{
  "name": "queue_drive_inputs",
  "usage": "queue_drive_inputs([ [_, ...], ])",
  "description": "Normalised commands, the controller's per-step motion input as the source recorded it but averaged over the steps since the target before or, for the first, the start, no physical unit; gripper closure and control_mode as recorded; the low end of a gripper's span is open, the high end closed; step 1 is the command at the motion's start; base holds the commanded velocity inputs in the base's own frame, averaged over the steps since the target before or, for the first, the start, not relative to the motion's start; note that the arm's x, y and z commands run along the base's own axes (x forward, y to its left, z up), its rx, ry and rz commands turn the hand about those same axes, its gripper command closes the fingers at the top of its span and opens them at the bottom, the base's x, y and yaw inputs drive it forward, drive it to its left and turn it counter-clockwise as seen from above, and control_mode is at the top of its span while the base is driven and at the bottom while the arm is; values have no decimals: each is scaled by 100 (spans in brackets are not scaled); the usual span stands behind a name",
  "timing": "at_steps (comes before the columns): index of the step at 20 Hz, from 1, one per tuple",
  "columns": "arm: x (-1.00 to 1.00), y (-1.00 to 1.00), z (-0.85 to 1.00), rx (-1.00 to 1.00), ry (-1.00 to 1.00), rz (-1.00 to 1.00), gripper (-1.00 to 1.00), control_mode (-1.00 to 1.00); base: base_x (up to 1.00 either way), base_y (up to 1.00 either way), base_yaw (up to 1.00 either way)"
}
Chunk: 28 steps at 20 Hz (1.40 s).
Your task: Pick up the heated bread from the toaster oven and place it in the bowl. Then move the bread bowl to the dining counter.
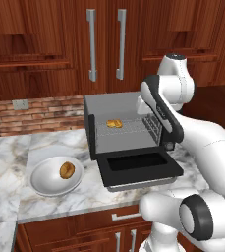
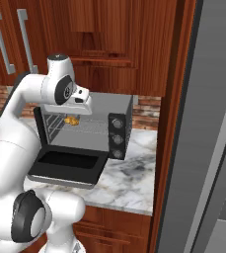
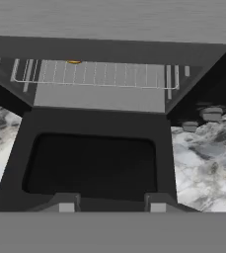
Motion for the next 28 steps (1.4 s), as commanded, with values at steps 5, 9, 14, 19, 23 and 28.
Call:
queue_drive_inputs([
  [5, -4, 1, 0, 0, -1, 0, -100, -100, 0, 0, 0],
  [9, -41, 1, 0, 0, -17, 0, -100, -100, 0, 0, 0],
  [14, -28, 14, -23, 0, -8, 0, -100, -100, 0, 0, 0],
  [19, 0, 17, -34, 0, -24, -1, -100, -100, 0, 0, 0],
  [23, 2, 6, -25, 0, -30, -3, -100, -100, 0, 0, 0],
  [28, 2, 1, -40, 4, -23, -3, -100, -100, 0, 0, 0],
])
